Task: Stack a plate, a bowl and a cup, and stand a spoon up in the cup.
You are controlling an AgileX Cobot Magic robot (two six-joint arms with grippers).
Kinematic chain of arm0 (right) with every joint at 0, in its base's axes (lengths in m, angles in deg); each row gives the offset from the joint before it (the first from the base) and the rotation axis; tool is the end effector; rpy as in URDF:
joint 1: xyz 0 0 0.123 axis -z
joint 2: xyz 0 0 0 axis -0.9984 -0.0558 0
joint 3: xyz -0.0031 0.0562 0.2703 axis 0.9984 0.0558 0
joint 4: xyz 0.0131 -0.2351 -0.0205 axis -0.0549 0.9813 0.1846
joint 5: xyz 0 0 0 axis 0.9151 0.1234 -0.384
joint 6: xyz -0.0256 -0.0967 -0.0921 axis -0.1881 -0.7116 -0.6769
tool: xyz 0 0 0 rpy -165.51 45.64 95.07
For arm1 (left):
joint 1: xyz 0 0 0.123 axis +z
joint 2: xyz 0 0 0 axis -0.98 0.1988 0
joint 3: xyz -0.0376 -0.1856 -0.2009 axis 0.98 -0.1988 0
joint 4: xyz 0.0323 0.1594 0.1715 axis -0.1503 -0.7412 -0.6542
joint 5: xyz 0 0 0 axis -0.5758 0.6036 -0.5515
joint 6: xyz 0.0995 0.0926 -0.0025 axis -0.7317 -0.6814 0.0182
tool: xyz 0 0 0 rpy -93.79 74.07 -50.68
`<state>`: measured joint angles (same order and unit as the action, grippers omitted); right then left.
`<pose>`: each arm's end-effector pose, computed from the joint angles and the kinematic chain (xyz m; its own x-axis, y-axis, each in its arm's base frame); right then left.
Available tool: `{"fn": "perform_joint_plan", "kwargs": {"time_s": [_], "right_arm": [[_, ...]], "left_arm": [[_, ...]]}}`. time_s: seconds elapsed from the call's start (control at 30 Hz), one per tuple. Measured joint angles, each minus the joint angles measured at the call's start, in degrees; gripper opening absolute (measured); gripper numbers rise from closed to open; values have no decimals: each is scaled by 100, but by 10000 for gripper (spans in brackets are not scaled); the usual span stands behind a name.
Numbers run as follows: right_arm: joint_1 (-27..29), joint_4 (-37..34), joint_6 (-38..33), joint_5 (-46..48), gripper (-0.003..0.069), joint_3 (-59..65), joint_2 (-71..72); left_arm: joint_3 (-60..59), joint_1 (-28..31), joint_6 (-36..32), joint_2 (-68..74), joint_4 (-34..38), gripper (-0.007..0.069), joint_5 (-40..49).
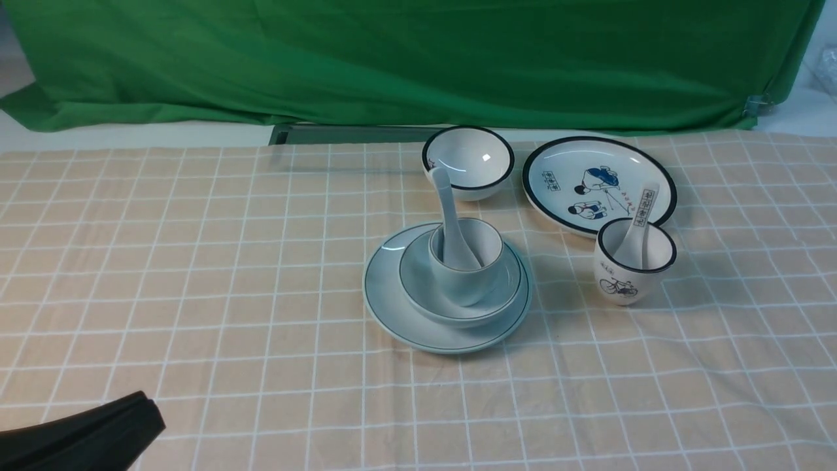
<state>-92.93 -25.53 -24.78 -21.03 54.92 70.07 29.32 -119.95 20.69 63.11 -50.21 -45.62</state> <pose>0.0925 0.0115 0.1801 -0.1636 -0.0989 -0.9816 -0.1314 0.9883 -0.0776 0.0769 -0.0665 0.2526 0.0003 0.0056 -1.0000 0.6559 0.7549 0.0044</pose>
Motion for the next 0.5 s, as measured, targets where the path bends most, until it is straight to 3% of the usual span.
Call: {"fn": "perform_joint_plan", "kwargs": {"time_s": [0.33, 0.43, 0.5], "right_arm": [[0, -11, 0, 0, 62, 0, 0], [0, -16, 0, 0, 71, 0, 4], [0, -16, 0, 0, 75, 0, 6]], "left_arm": [[0, 0, -117, 0, -23, 1, -8], [0, 441, -189, -83, -78, 1, -172], [-13, 1067, -189, -225, 61, 1, -180]]}}
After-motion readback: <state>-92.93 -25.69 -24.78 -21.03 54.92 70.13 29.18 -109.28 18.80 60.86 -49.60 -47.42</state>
